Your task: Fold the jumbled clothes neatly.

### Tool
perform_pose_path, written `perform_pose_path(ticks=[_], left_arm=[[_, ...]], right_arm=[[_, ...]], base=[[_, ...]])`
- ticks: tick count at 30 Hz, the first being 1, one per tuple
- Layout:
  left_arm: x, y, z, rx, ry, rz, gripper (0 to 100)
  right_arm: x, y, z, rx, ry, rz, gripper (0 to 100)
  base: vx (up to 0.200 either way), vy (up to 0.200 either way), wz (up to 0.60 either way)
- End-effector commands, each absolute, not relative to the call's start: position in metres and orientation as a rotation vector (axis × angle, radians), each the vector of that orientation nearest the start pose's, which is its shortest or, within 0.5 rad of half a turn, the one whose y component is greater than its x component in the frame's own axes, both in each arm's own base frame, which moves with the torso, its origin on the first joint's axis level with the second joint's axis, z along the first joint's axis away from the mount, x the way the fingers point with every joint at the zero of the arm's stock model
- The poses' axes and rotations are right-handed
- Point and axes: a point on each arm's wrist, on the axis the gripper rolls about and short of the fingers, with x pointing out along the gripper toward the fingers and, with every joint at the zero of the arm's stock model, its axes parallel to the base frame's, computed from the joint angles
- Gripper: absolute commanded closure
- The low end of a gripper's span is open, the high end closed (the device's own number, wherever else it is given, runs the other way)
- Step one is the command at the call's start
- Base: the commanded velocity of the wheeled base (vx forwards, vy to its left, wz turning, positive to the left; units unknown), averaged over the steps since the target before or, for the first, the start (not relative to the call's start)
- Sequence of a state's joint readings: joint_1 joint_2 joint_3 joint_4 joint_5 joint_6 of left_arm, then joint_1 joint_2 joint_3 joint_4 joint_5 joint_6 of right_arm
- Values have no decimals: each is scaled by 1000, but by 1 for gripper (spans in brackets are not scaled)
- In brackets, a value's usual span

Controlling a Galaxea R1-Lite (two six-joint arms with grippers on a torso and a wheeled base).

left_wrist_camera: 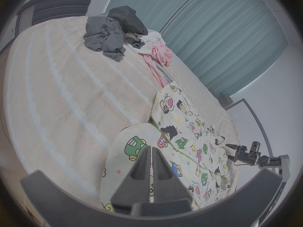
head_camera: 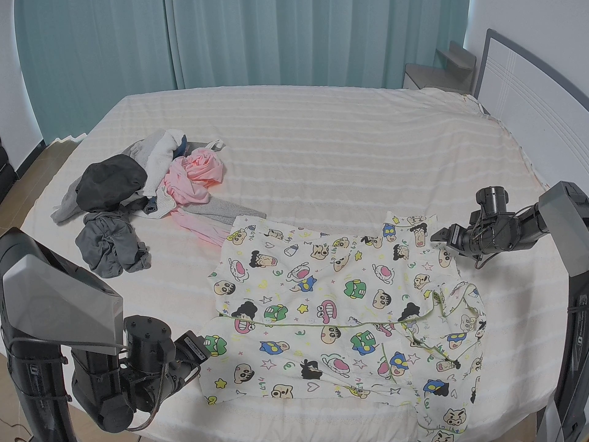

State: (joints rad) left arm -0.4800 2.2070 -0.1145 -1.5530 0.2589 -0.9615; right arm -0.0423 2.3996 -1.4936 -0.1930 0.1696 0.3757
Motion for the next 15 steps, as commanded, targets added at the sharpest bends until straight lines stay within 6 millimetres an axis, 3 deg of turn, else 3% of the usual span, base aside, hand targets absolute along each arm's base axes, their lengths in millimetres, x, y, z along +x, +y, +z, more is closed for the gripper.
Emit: perform_pose_path(ticks=[1,5,6,15], left_arm=[[220,-108,-1,-746,550,40,100],[220,-108,-2,-743,555,42,100],[220,-108,-2,-743,554,44,100],[220,-108,-2,-743,554,44,100]], right_arm=[[463,-14,36,434,753,-12,0],[463,-14,35,437,760,-7,0],[463,-14,34,437,764,-8,100],[466,-15,32,440,755,-16,100]], base=[[0,0,0],[0,0,0],[0,0,0],[0,0,0]])
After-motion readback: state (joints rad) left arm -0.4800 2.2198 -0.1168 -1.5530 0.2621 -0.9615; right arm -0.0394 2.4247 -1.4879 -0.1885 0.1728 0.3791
